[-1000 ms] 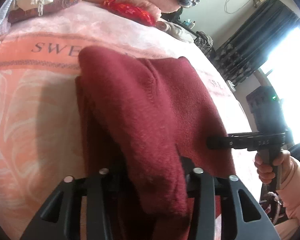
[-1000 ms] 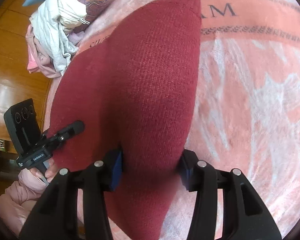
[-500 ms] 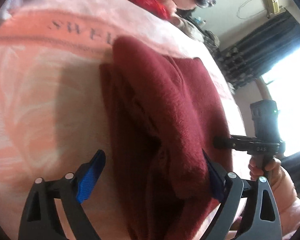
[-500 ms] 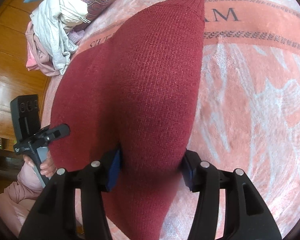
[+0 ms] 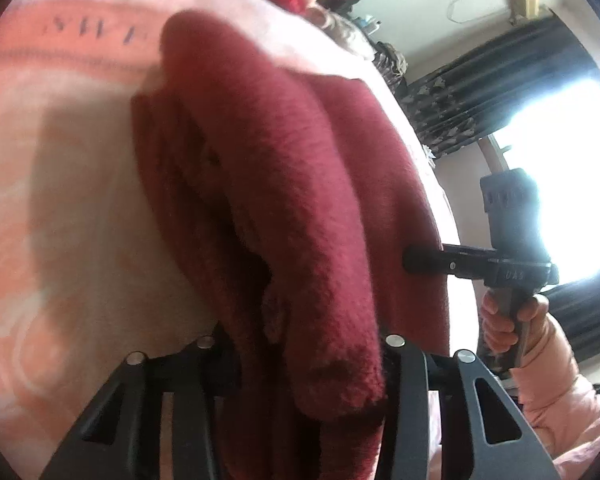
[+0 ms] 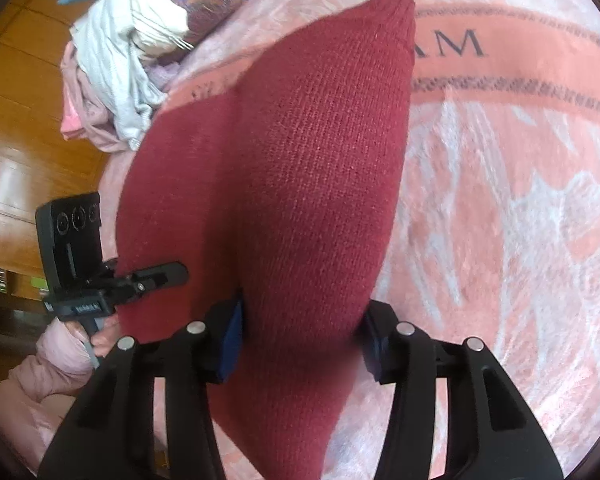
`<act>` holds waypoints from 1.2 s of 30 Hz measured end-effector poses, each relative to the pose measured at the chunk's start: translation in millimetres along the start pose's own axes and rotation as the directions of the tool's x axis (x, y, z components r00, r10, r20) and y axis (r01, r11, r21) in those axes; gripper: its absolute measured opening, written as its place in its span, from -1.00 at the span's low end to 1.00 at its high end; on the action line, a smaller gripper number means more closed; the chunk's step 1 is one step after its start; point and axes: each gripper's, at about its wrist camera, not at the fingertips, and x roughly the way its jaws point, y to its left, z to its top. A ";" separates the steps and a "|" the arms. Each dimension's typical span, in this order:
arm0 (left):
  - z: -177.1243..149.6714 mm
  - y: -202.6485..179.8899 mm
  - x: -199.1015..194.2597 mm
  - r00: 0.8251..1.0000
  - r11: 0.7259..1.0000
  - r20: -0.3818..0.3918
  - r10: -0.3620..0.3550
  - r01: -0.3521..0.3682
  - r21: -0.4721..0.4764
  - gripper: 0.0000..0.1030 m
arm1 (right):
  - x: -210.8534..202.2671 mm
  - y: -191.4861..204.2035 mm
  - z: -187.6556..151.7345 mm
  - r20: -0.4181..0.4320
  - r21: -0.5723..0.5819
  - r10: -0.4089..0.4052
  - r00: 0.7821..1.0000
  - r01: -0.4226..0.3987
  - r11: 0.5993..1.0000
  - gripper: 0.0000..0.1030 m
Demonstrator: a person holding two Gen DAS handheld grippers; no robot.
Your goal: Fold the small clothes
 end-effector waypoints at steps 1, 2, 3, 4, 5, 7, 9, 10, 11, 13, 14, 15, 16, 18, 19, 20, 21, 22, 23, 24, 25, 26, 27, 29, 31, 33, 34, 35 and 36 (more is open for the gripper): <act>0.5 -7.1 -2.6 1.000 1.000 0.015 -0.002 0.002 0.012 -0.23 | -4.9 2.3 0.6 0.007 -0.005 0.009 1.000 -0.009 1.000 -0.09; 0.7 -11.7 -3.4 1.000 1.000 0.024 -0.007 0.006 0.020 -0.23 | -9.9 5.6 0.9 0.014 -0.019 0.009 1.000 -0.009 1.000 -0.09; 1.0 -21.9 -6.1 0.999 0.999 0.035 -0.018 0.016 0.034 -0.24 | -17.3 10.4 0.6 0.027 -0.045 -0.004 1.000 0.005 0.999 -0.09; 0.9 -30.8 -6.0 0.999 0.999 0.038 -0.024 0.022 0.045 -0.24 | -25.1 13.6 0.0 0.042 -0.063 -0.013 0.999 0.015 0.998 -0.10; -1.2 -36.8 -5.9 0.999 0.998 0.038 -0.026 0.023 0.056 -0.24 | -33.0 14.6 -1.0 0.057 -0.072 -0.016 0.998 0.020 0.997 -0.10; -2.7 -52.4 -1.6 0.999 0.996 0.037 -0.037 0.033 0.089 -0.24 | -51.4 12.1 -5.3 0.094 -0.075 -0.019 0.995 0.026 0.997 -0.10; -3.4 -59.4 3.1 0.998 0.993 0.040 -0.041 0.036 0.109 -0.24 | -64.2 1.4 -12.6 0.121 -0.059 -0.021 0.992 0.028 0.998 -0.10; -4.0 -62.3 5.8 0.998 0.992 0.041 -0.037 0.032 0.119 -0.24 | -65.7 -4.5 -14.7 0.125 -0.045 -0.019 0.992 0.025 0.999 -0.10; -5.8 -63.6 10.9 0.999 0.992 0.041 -0.029 0.023 0.126 -0.23 | -64.9 -13.6 -18.5 0.126 -0.026 -0.017 0.992 0.020 0.999 -0.10; -6.4 -59.4 22.2 0.999 0.993 0.029 -0.016 0.013 0.118 -0.22 | -54.0 -34.5 -26.3 0.107 0.008 -0.031 0.994 0.030 0.999 -0.10; -8.8 -53.8 30.6 1.000 0.994 0.012 -0.002 0.001 0.112 -0.20 | -45.7 -45.8 -29.5 0.091 0.033 -0.039 0.995 0.036 0.999 -0.10; -12.4 -45.8 40.6 1.000 0.995 -0.002 0.017 -0.016 0.097 -0.15 | -34.3 -60.4 -33.6 0.068 0.073 -0.040 0.997 0.035 0.997 -0.09; -17.9 -37.5 45.5 1.000 0.996 0.005 0.013 -0.014 0.083 -0.13 | -27.5 -71.6 -37.3 0.069 0.099 -0.012 0.998 0.005 0.995 -0.08; -22.9 -37.5 46.9 0.999 0.994 0.033 0.005 -0.008 0.110 -0.07 | -26.8 -77.7 -39.4 0.082 0.114 0.019 0.996 -0.028 0.993 -0.07; -23.6 -37.2 46.0 0.999 0.994 0.035 0.006 -0.009 0.105 -0.05 | -27.5 -74.9 -39.3 0.084 0.102 0.010 0.996 -0.019 0.995 -0.06; -26.0 -36.5 44.7 1.000 0.996 0.030 -0.001 -0.002 0.087 0.00 | -28.0 -71.3 -38.9 0.085 0.085 -0.004 0.996 -0.003 0.996 0.00; -27.5 -32.7 41.6 1.000 0.999 0.014 -0.020 0.019 0.046 0.08 | -29.5 -66.4 -38.6 0.083 0.068 -0.017 0.996 0.012 0.998 0.06; -27.5 -24.7 39.2 1.000 0.999 0.002 -0.030 0.030 0.014 0.13 | -31.0 -64.2 -39.4 0.088 0.068 -0.019 0.996 0.013 0.998 0.11; -26.7 -21.0 37.6 0.999 0.999 -0.008 -0.039 0.038 -0.017 0.18 | -32.8 -64.4 -41.4 0.092 0.071 -0.016 0.996 0.010 0.997 0.18; -28.5 -19.1 32.7 0.999 0.998 -0.014 -0.045 0.044 -0.043 0.22 | -36.2 -63.6 -45.2 0.092 0.070 -0.016 0.996 0.010 0.998 0.24; -30.7 -18.1 28.6 0.999 0.998 -0.011 -0.041 0.040 -0.055 0.25 | -38.7 -63.1 -49.1 0.087 0.065 -0.020 0.996 0.014 0.998 0.29; -36.9 -22.0 27.6 1.000 0.998 -0.005 -0.030 0.030 -0.063 0.39 | -40.6 -64.1 -53.8 0.083 0.065 -0.015 0.996 0.010 0.998 0.38; -44.0 -24.1 24.0 1.000 0.997 0.001 -0.002 0.002 -0.074 0.44 | -42.6 -66.4 -60.9 0.074 0.067 0.000 0.997 -0.005 0.998 0.38; -54.6 -24.9 19.1 1.000 0.997 0.006 0.017 -0.016 -0.079 0.47 | -42.7 -71.6 -78.2 0.049 0.070 0.030 0.998 -0.033 0.997 0.38; -65.7 -30.2 13.8 0.998 0.996 0.023 0.057 -0.055 -0.063 0.48 | -41.3 -72.9 -92.8 0.036 0.067 0.033 0.999 -0.035 0.997 0.38; -73.5 -35.7 11.6 0.994 0.994 0.042 0.099 -0.097 -0.045 0.48 | -35.6 -79.3 -110.0 0.016 0.077 0.065 0.998 -0.067 0.995 0.09; -76.8 -38.1 11.0 0.992 0.993 0.050 0.117 -0.115 -0.037 0.46 | -32.8 -80.4 -114.1 0.010 0.084 0.086 0.996 -0.087 0.993 -0.08; -79.3 -39.6 11.1 0.990 0.991 0.058 0.129 -0.128 -0.029 0.32 | -30.1 -82.9 -119.6 0.006 0.094 0.109 0.994 -0.109 0.990 -0.35; -80.7 -43.4 13.3 0.988 0.990 0.058 0.140 -0.140 -0.010 0.04 | -29.3 -84.5 -124.1 0.015 0.103 0.140 0.990 -0.140 0.985 -0.49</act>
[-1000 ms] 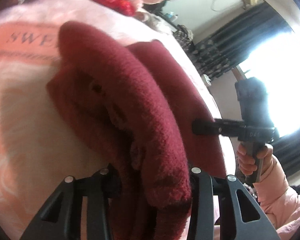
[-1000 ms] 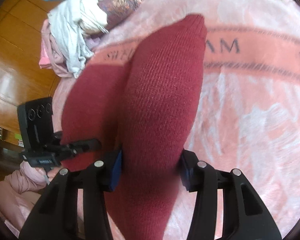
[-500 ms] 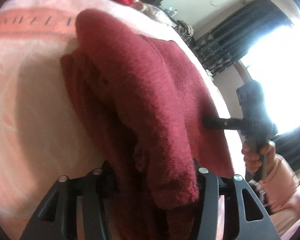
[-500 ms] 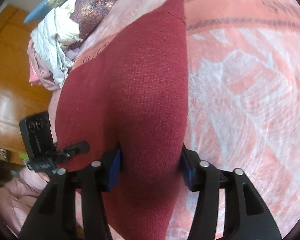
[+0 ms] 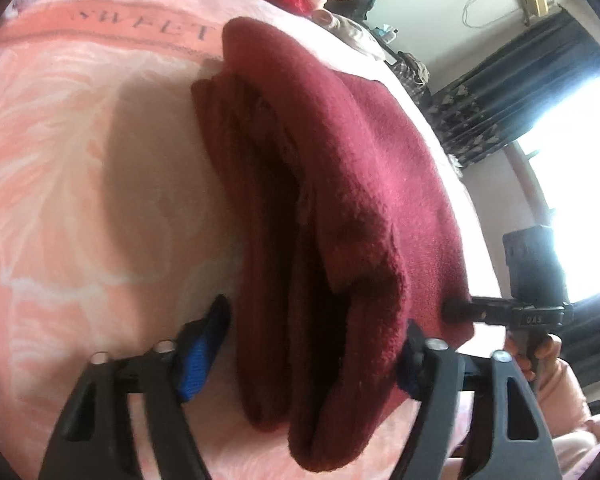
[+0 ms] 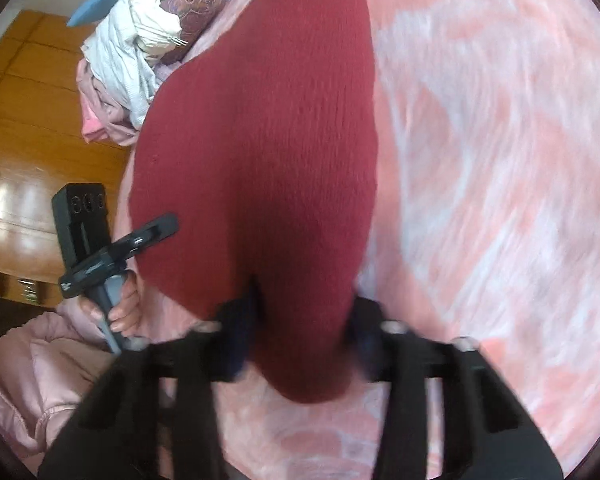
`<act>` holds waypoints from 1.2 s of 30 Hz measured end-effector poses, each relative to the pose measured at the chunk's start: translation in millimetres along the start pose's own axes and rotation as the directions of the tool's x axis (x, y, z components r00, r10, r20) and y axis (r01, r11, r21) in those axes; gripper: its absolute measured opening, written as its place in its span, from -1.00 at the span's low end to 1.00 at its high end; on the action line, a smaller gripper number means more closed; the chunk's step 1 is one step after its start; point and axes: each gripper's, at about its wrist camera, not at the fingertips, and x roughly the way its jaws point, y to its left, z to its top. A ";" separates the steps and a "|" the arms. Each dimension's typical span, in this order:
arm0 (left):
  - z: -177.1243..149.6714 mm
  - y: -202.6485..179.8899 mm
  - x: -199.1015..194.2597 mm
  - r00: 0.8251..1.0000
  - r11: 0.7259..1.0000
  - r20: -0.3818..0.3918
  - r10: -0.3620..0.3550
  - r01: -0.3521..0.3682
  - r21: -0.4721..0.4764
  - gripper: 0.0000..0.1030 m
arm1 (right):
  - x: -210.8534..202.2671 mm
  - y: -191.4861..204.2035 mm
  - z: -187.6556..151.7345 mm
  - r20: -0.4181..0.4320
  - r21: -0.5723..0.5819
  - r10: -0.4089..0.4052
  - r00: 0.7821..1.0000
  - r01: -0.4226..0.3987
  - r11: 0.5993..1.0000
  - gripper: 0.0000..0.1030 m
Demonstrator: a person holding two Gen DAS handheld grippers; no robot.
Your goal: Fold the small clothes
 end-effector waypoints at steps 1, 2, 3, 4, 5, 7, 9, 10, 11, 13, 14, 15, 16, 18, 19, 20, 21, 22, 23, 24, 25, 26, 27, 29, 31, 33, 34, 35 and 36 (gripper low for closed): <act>-1.2 -2.8 0.4 1.000 1.000 -0.012 -0.005 0.005 0.017 -0.03 | -2.1 -1.7 -3.3 0.003 0.010 0.033 0.999 -0.033 0.999 -0.52; 2.5 -2.2 -1.1 1.000 1.000 -0.018 0.002 -0.001 0.024 -0.10 | -4.1 -1.1 -4.1 0.009 0.022 0.065 0.998 -0.065 0.998 -0.54; 7.0 3.8 -7.4 1.000 1.000 -0.026 -0.002 0.003 0.017 -0.18 | -9.1 1.1 -5.8 0.016 0.025 0.096 0.995 -0.096 0.995 -0.55; 12.2 -2.3 -8.7 0.999 1.000 -0.036 -0.009 0.009 0.010 -0.20 | -14.5 5.2 -6.9 0.025 0.007 0.098 0.995 -0.099 0.995 -0.55; 14.6 -0.9 -9.7 0.999 1.000 -0.041 -0.015 0.015 0.004 -0.21 | -16.8 8.0 -6.6 0.029 -0.011 0.081 0.996 -0.081 0.997 -0.55; 12.6 0.5 -10.9 0.999 1.000 -0.045 -0.006 0.007 0.016 -0.19 | -11.8 5.3 -7.9 0.020 -0.043 -0.002 1.000 0.003 0.999 -0.54; 9.3 -2.3 -2.2 0.999 0.999 -0.035 0.022 -0.020 0.042 -0.07 | 1.8 -5.1 -6.1 0.003 -0.011 -0.033 0.999 0.033 0.999 -0.50; 6.2 0.9 1.0 0.999 0.998 -0.035 0.034 -0.032 0.050 -0.04 | 4.4 -9.7 -5.7 0.004 0.003 -0.022 1.000 0.022 1.000 -0.50; 1.9 2.1 3.7 0.999 0.998 -0.021 0.043 -0.042 0.057 -0.03 | 4.7 -11.5 -5.9 0.008 0.008 -0.018 1.000 0.018 1.000 -0.52; -3.5 -0.8 2.1 0.998 0.994 0.006 0.059 -0.059 0.088 -0.02 | 5.2 -10.0 -6.4 0.011 -0.003 -0.022 1.000 0.022 1.000 -0.51; -6.8 -4.1 0.9 0.997 0.992 0.017 0.069 -0.070 0.103 -0.01 | 5.9 -7.6 -6.3 0.012 -0.014 -0.034 0.999 0.034 0.999 -0.49; -7.9 -3.8 1.0 0.997 0.992 0.023 0.071 -0.073 0.102 0.00 | 6.6 -5.8 -5.8 0.014 -0.016 -0.041 0.999 0.041 0.999 -0.47; -9.6 -3.4 0.0 0.997 0.992 0.031 0.072 -0.075 0.099 0.01 | 6.7 -6.3 -5.8 0.016 -0.014 -0.041 0.999 0.041 0.999 -0.44; -10.9 -5.9 -2.3 0.996 0.992 0.044 0.077 -0.081 0.098 0.11 | 5.9 -1.8 -3.4 0.021 0.006 -0.019 1.000 0.019 1.000 -0.18; -12.3 -5.3 -7.3 0.995 0.992 0.051 0.083 -0.087 0.093 0.15 | 1.8 -0.3 -4.2 0.027 0.025 -0.017 1.000 0.016 1.000 -0.10; -15.6 -2.6 -16.1 0.994 0.991 0.051 0.100 -0.104 0.083 0.35 | -2.7 3.2 -5.9 0.035 0.025 -0.032 0.999 0.031 0.999 0.11; -15.6 -2.6 -20.8 0.991 0.989 0.051 0.121 -0.125 0.075 0.52 | -9.3 10.1 -8.0 0.050 0.006 -0.083 0.995 0.083 0.997 0.33; -14.6 -4.7 -26.4 0.986 0.986 0.057 0.154 -0.157 0.061 0.60 | -15.9 18.0 -10.4 0.066 -0.022 -0.144 0.987 0.146 0.989 0.35; -14.6 -5.2 -34.2 0.979 0.980 0.070 0.192 -0.195 0.044 0.74 | -20.5 22.3 -12.9 0.073 -0.043 -0.180 0.981 0.183 0.982 0.35; -14.9 -6.6 -43.1 0.969 0.971 0.087 0.232 -0.236 0.028 0.78 | -26.6 29.6 -15.2 0.083 -0.055 -0.219 0.972 0.224 0.973 0.35; -14.6 -8.9 -50.5 0.962 0.965 0.090 0.259 -0.262 0.024 0.78 | -31.5 34.2 -16.1 0.094 -0.049 -0.240 0.966 0.245 0.968 0.35; -13.3 -12.5 -54.4 0.957 0.960 0.086 0.276 -0.280 0.028 0.78 | -36.6 39.0 -16.8 0.111 -0.041 -0.258 0.960 0.264 0.964 0.39; -12.0 -18.8 -59.3 0.949 0.951 0.079 0.305 -0.308 0.038 0.78 | -42.2 43.9 -18.5 0.136 -0.035 -0.277 0.951 0.285 0.958 0.47; -13.4 -27.3 -69.6 0.932 0.932 0.089 0.351 -0.357 0.058 0.78 | -51.4 52.6 -20.8 0.179 -0.007 -0.351 0.919 0.358 0.934 0.49; -14.0 -39.9 -78.7 0.906 0.906 0.122 0.405 -0.416 0.078 0.79 | -56.6 61.3 -23.5 0.188 0.020 -0.411 0.892 0.415 0.910 0.49; -16.5 -53.8 -88.7 0.887 0.891 0.158 0.434 -0.448 0.070 0.82 | -62.0 67.5 -31.3 0.200 0.008 -0.442 0.875 0.449 0.893 0.49; -17.3 -59.8 -94.5 0.883 0.890 0.176 0.436 -0.452 0.062 0.82 | -63.1 77.0 -35.0 0.212 -0.008 -0.453 0.866 0.465 0.885 0.49; -17.4 -67.8 -99.7 0.877 0.887 0.193 0.441 -0.459 0.059 0.83 | -64.6 84.8 -39.2 0.227 -0.027 -0.457 0.860 0.475 0.880 0.51; -19.8 -70.3 -106.5 0.874 0.886 0.206 0.441 -0.461 0.059 0.83 | -67.6 93.6 -46.1 0.249 -0.051 -0.464 0.850 0.490 0.870 0.57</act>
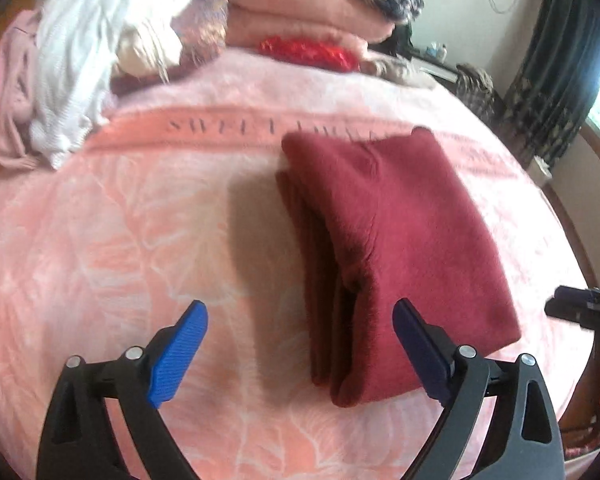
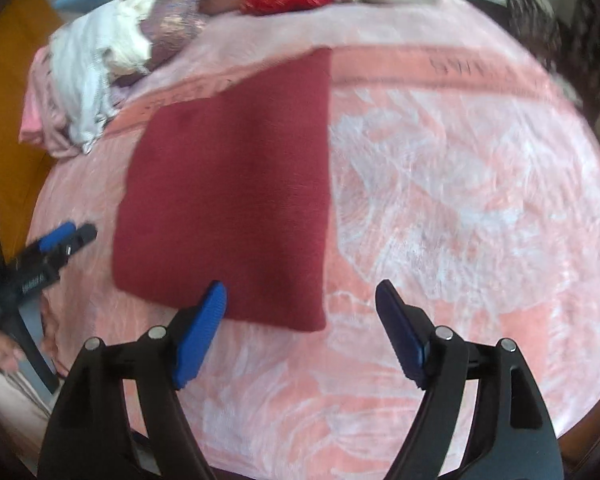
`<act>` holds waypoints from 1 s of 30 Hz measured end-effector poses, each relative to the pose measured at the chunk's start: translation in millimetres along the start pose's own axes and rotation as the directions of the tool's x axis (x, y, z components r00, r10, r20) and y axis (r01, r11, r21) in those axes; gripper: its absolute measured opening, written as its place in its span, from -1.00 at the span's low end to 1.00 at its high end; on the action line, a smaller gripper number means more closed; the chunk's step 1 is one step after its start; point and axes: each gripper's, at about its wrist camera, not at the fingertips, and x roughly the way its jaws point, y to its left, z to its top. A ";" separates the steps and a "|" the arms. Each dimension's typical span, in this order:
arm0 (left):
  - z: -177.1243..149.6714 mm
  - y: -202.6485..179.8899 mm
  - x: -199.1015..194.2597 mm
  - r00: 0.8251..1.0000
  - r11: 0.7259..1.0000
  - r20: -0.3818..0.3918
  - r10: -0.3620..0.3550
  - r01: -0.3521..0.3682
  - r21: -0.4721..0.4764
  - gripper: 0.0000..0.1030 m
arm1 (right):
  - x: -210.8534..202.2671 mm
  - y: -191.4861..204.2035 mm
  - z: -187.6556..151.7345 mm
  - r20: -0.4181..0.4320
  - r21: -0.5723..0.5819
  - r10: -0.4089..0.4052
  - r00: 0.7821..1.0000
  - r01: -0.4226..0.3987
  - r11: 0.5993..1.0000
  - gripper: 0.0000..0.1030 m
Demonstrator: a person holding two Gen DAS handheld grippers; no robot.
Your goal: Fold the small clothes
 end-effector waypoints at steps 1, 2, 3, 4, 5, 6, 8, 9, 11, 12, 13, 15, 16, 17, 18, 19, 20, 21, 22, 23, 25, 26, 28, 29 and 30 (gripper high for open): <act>3.5 -2.4 -2.8 1.000 1.000 0.007 0.004 -0.004 0.003 0.83 | -4.1 2.2 -1.8 0.012 -0.014 -0.018 1.000 0.018 1.000 0.59; 5.0 -4.6 -5.7 1.000 1.000 0.014 0.013 -0.013 0.005 0.83 | -8.7 5.3 -4.8 0.030 -0.024 -0.036 0.999 0.037 0.999 0.59; 5.0 -6.0 -10.3 1.000 1.000 0.021 0.022 -0.022 0.003 0.83 | -14.4 5.1 -8.5 0.047 -0.026 -0.037 0.998 0.038 0.999 0.60; 2.8 -6.2 -14.2 0.999 1.000 0.025 0.022 -0.021 -0.003 0.83 | -18.9 7.3 -12.1 0.059 -0.016 -0.041 0.997 0.042 0.999 0.60; -2.2 -6.1 -19.8 0.999 1.000 0.029 0.023 -0.023 -0.011 0.84 | -22.0 6.2 -16.2 0.065 0.002 -0.046 0.997 0.046 0.999 0.60; -4.1 -7.0 -19.4 0.999 0.999 0.023 0.030 -0.030 -0.012 0.84 | -23.8 2.7 -21.5 0.060 0.033 -0.038 0.998 0.036 0.999 0.59; -10.8 -9.9 -23.1 0.999 0.999 -0.001 0.039 -0.039 -0.017 0.84 | -27.0 -0.1 -28.0 0.052 0.063 -0.001 0.999 -0.002 0.998 0.59; -14.4 -11.0 -26.7 0.999 0.999 -0.001 0.038 -0.038 -0.018 0.84 | -29.0 1.3 -29.6 0.058 0.068 -0.005 0.998 0.001 0.998 0.59; -19.8 -14.1 -33.8 0.999 0.999 0.022 0.046 -0.046 -0.004 0.85 | -36.3 2.1 -33.9 0.081 0.073 0.001 0.997 -0.007 0.997 0.59; -23.1 -16.8 -39.1 0.998 0.999 0.028 0.050 -0.050 0.006 0.91 | -40.1 2.8 -36.3 0.092 0.075 0.006 0.996 -0.013 0.997 0.59; -24.9 -17.5 -41.6 0.998 0.999 0.028 0.048 -0.048 0.009 0.92 | -43.7 4.4 -39.5 0.100 0.074 0.008 0.995 -0.015 0.997 0.59; -30.1 -20.0 -49.7 0.998 0.999 0.045 0.045 -0.045 0.008 0.92 | -49.5 7.7 -44.0 0.118 0.063 0.016 0.993 -0.023 0.998 0.62; -32.4 -20.9 -53.5 0.997 0.999 0.057 0.046 -0.046 0.009 0.92 | -51.6 9.1 -46.8 0.126 0.063 0.018 0.992 -0.026 0.998 0.66; -34.0 -20.7 -56.4 0.997 0.999 0.063 0.046 -0.046 0.011 0.92 | -53.1 10.8 -50.0 0.129 0.065 0.020 0.991 -0.028 0.997 0.74; -36.1 -20.7 -58.6 0.997 0.999 0.062 0.048 -0.049 0.011 0.92 | -52.6 12.3 -54.1 0.123 0.064 0.030 0.992 -0.038 0.997 0.74; -38.2 -20.0 -60.7 0.997 0.999 0.060 0.053 -0.053 0.004 0.92 | -51.5 14.5 -57.3 0.116 0.066 0.035 0.993 -0.043 0.997 0.74; -39.7 -19.2 -61.8 0.997 0.998 0.057 0.055 -0.055 -0.002 0.92 | -49.9 15.3 -59.9 0.106 0.066 0.043 0.993 -0.050 0.997 0.74; -42.5 -18.1 -63.2 0.997 0.998 0.053 0.057 -0.056 -0.017 0.92 | -48.1 16.5 -63.6 0.095 0.069 0.052 0.994 -0.059 0.996 0.74; -44.5 -17.5 -64.0 0.997 0.998 0.050 0.059 -0.058 -0.026 0.92 | -47.1 17.6 -67.1 0.091 0.073 0.062 0.994 -0.069 0.995 0.74; -46.7 -17.3 -65.0 0.997 0.998 0.046 0.062 -0.060 -0.031 0.92 | -46.8 18.5 -69.6 0.091 0.077 0.070 0.993 -0.077 0.994 0.75; -51.2 -18.0 -66.2 0.997 0.997 0.034 0.069 -0.068 -0.029 0.92 | -47.9 21.3 -73.6 0.096 0.077 0.078 0.992 -0.085 0.993 0.76; -53.3 -18.7 -67.1 0.997 0.997 0.032 0.071 -0.070 -0.027 0.92 | -48.4 22.5 -74.6 0.099 0.076 0.080 0.992 -0.087 0.993 0.77; -58.1 -20.4 -69.3 0.997 0.997 0.028 0.068 -0.068 -0.024 0.92 | -51.0 27.0 -76.9 0.108 0.077 0.086 0.990 -0.095 0.992 0.78; -60.3 -21.2 -70.1 0.997 0.997 0.025 0.069 -0.068 -0.022 0.92 | -51.5 28.6 -77.6 0.111 0.080 0.093 0.989 -0.102 0.992 0.78; -62.9 -23.0 -71.1 0.997 0.997 0.023 0.074 -0.073 -0.016 0.92 | -51.5 30.2 -77.4 0.112 0.080 0.101 0.989 -0.111 0.991 0.79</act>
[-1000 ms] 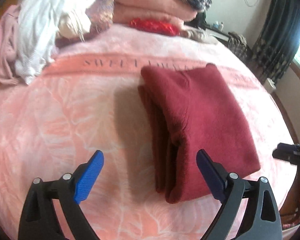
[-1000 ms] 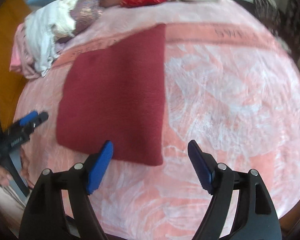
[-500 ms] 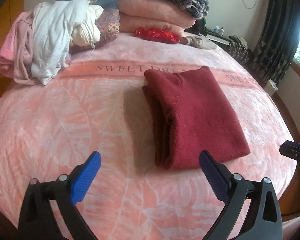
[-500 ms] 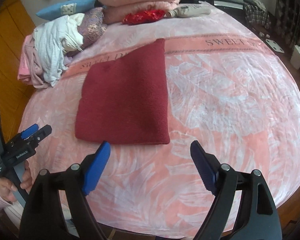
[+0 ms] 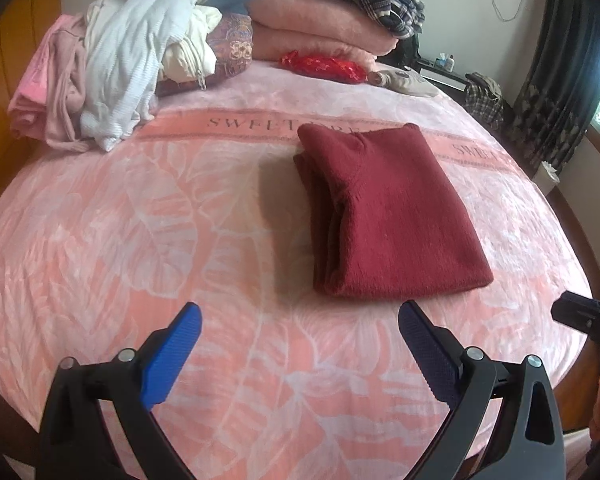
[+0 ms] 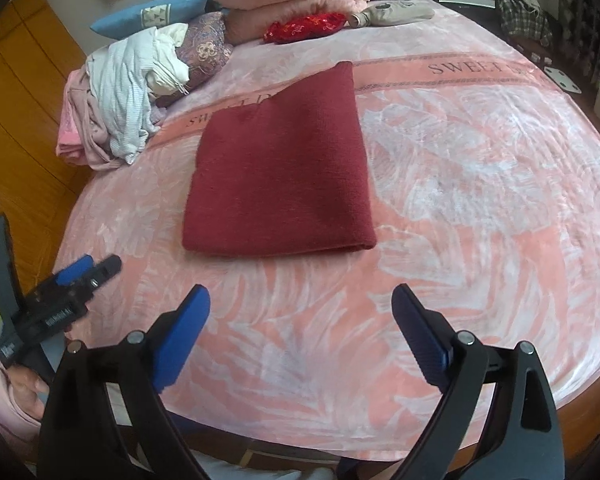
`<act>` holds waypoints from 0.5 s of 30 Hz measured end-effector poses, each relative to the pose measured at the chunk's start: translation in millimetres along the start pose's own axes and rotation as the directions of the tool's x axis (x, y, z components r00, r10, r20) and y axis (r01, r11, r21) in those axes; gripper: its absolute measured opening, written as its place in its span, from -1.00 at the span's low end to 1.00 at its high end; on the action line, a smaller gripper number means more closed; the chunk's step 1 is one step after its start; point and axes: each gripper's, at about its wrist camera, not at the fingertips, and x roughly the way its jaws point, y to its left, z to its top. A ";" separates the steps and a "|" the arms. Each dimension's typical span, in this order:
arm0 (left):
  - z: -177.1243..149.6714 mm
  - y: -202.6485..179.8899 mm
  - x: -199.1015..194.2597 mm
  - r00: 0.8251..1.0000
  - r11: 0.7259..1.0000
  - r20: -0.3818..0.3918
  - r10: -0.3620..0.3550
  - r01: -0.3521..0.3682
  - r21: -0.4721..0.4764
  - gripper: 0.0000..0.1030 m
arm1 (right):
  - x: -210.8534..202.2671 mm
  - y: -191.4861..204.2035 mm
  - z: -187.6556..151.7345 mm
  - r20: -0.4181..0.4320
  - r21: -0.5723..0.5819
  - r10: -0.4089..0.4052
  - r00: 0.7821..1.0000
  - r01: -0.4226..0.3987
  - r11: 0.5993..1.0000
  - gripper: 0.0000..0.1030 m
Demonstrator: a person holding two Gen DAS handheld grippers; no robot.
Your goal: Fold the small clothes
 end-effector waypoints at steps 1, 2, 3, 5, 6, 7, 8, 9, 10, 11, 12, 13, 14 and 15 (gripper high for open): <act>-1.7 -1.5 -0.6 1.000 1.000 -0.002 0.003 -0.003 0.007 0.92 | -0.1 2.3 0.2 0.000 -0.002 0.003 1.000 -0.003 1.000 0.79; -2.7 -3.2 -0.8 1.000 1.000 -0.003 0.004 -0.004 0.019 0.92 | 0.0 3.6 0.5 0.002 -0.004 0.001 1.000 -0.001 1.000 0.79; -3.9 -5.6 -1.5 1.000 0.999 -0.003 0.005 -0.005 0.034 0.92 | -0.2 6.3 1.2 0.006 -0.011 -0.006 1.000 0.006 1.000 0.79; -4.8 -9.5 -3.1 1.000 0.998 0.002 0.009 -0.009 0.058 0.92 | 0.5 8.9 2.2 0.006 -0.016 -0.010 1.000 0.010 1.000 0.79; -4.7 -10.7 -4.5 1.000 0.998 0.007 0.009 -0.009 0.065 0.92 | 1.2 9.5 2.8 0.005 -0.016 -0.010 1.000 0.010 1.000 0.79; -4.7 -11.2 -5.8 1.000 0.998 0.012 0.008 -0.009 0.066 0.92 | 2.4 9.4 3.2 0.000 -0.015 -0.008 1.000 0.008 1.000 0.79; -4.7 -11.4 -7.1 1.000 0.998 0.017 0.009 -0.010 0.064 0.92 | 3.6 9.3 3.3 -0.004 -0.013 -0.006 1.000 0.005 1.000 0.79; -4.8 -11.4 -8.3 1.000 0.998 0.020 0.012 -0.013 0.063 0.92 | 4.9 9.1 3.3 -0.010 -0.010 -0.007 1.000 0.006 1.000 0.79; -4.8 -11.4 -9.1 1.000 0.998 0.021 0.015 -0.016 0.062 0.92 | 6.2 8.9 3.0 -0.014 -0.008 -0.007 1.000 0.006 1.000 0.79; -5.0 -11.4 -9.5 1.000 0.998 0.021 0.016 -0.017 0.061 0.92 | 7.5 8.9 2.5 -0.019 -0.007 -0.005 1.000 0.005 1.000 0.79; -5.1 -11.5 -9.9 1.000 0.998 0.019 0.015 -0.017 0.059 0.92 | 9.1 8.6 2.4 -0.026 -0.008 -0.003 1.000 0.003 1.000 0.79; -5.2 -11.6 -10.1 1.000 0.998 0.019 0.016 -0.017 0.057 0.92 | 10.3 8.6 2.3 -0.030 -0.009 -0.003 1.000 0.003 1.000 0.79; -5.2 -11.6 -10.4 1.000 0.998 0.020 0.019 -0.020 0.058 0.92 | 10.8 9.0 2.0 -0.032 -0.009 -0.003 0.999 0.003 1.000 0.79; -5.3 -11.7 -10.5 0.999 0.998 0.021 0.025 -0.026 0.057 0.92 | 11.3 9.3 1.9 -0.034 -0.011 -0.002 0.999 0.002 1.000 0.79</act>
